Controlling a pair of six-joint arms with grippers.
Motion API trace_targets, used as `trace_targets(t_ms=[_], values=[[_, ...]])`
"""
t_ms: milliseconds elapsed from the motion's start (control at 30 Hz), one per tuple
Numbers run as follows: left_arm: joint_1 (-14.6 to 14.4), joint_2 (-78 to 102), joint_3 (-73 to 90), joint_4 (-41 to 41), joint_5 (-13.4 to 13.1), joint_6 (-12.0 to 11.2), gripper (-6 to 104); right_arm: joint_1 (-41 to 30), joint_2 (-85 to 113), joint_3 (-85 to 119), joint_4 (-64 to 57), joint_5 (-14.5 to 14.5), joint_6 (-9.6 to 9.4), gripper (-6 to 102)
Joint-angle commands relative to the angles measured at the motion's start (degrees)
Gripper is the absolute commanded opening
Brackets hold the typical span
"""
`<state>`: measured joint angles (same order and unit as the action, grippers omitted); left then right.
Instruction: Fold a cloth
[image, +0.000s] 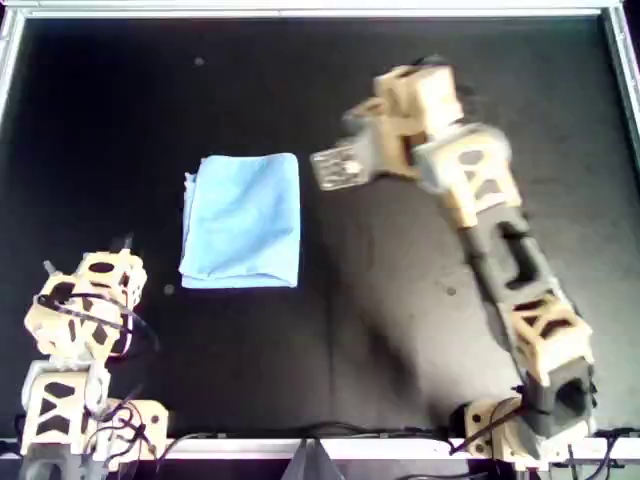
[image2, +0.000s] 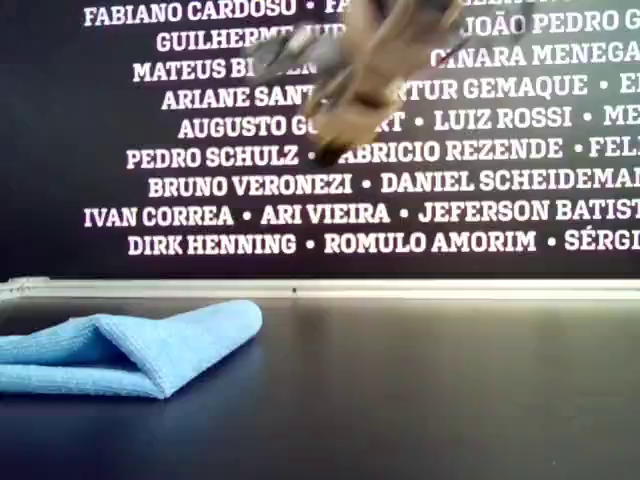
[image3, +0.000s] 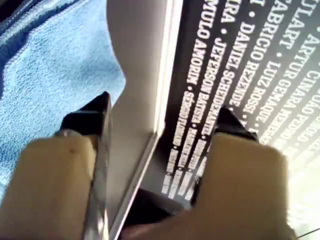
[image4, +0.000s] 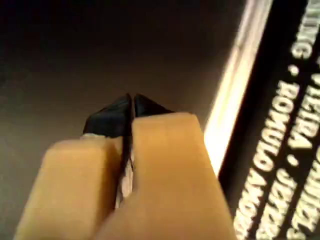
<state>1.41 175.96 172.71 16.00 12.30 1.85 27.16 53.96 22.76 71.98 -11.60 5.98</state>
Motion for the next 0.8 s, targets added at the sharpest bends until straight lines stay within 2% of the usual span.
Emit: trace_targets(t_ms=[0, 200, 267, 500, 600, 767], values=[[1.49, 1.05, -3.08, -0.62, -0.26, 0.35, 73, -4.92, 16.7, 2.81, 0.62, 1.23, -0.26, 0], [1.49, 1.05, -3.52, -0.62, -0.26, 0.35, 73, -14.24, 39.46, 25.05, 0.44, 13.89, -0.26, 0], [1.49, 1.05, -3.34, -0.62, -0.26, 0.35, 73, -17.58, 47.37, 33.66, -0.88, 16.7, -0.35, 0], [1.58, 1.05, -3.6, -0.53, -0.26, 0.35, 73, -25.22, 68.64, 56.51, -8.88, 16.96, -0.44, 0], [1.58, 1.05, -3.78, -0.53, -0.26, 0.35, 73, -26.72, 79.98, 63.28, -17.84, 17.58, -1.23, 0], [1.49, 1.05, -3.78, -0.53, -0.26, 0.35, 73, -27.69, 94.75, 78.84, -33.66, 17.84, -1.41, 0]])
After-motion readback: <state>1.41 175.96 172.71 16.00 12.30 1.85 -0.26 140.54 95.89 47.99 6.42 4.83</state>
